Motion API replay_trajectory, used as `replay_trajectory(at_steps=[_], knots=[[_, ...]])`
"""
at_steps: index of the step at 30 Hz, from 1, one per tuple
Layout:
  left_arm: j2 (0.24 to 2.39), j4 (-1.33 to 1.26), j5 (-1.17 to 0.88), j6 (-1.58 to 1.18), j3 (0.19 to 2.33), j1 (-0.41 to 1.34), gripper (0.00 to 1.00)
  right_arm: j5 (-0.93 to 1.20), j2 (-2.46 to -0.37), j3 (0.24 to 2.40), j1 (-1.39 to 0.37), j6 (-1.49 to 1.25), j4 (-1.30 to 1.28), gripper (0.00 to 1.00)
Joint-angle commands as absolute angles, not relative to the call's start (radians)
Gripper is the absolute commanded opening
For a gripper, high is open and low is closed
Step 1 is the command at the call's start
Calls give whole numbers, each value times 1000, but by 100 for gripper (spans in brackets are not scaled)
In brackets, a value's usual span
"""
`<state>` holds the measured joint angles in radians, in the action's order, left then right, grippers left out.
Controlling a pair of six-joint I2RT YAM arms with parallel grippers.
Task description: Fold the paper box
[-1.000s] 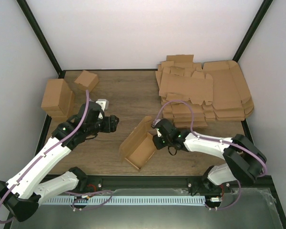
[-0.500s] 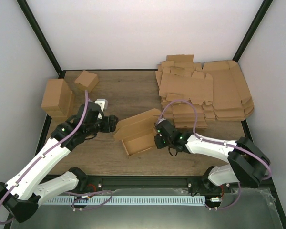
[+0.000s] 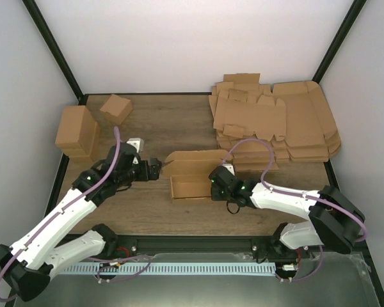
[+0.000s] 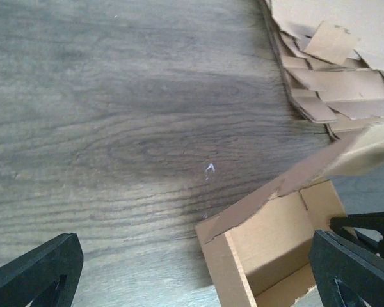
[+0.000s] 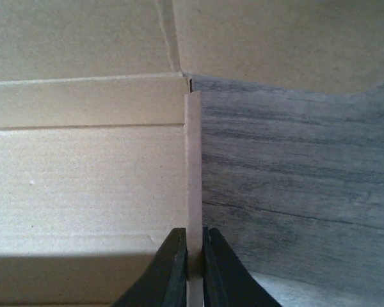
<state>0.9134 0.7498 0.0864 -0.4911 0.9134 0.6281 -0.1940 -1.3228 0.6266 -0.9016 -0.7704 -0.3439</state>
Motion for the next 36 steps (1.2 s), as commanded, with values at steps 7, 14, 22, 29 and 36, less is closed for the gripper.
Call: replay_trajectory(at_steps=[7, 14, 22, 29, 36], knots=[[848, 650, 96, -568, 782, 618, 100, -213, -1279, 625, -919, -744, -355, 46], [803, 650, 86, -555, 751, 617, 100, -136, -1039, 563, -911, -620, -316, 75], [785, 591, -13, -609, 692, 618, 100, 58, -946, 592, -755, -491, -325, 80], [691, 474, -77, -687, 567, 619, 100, 259, -913, 541, -599, -425, -182, 81], [555, 398, -79, -754, 434, 619, 100, 307, -884, 518, -544, -354, -124, 83]])
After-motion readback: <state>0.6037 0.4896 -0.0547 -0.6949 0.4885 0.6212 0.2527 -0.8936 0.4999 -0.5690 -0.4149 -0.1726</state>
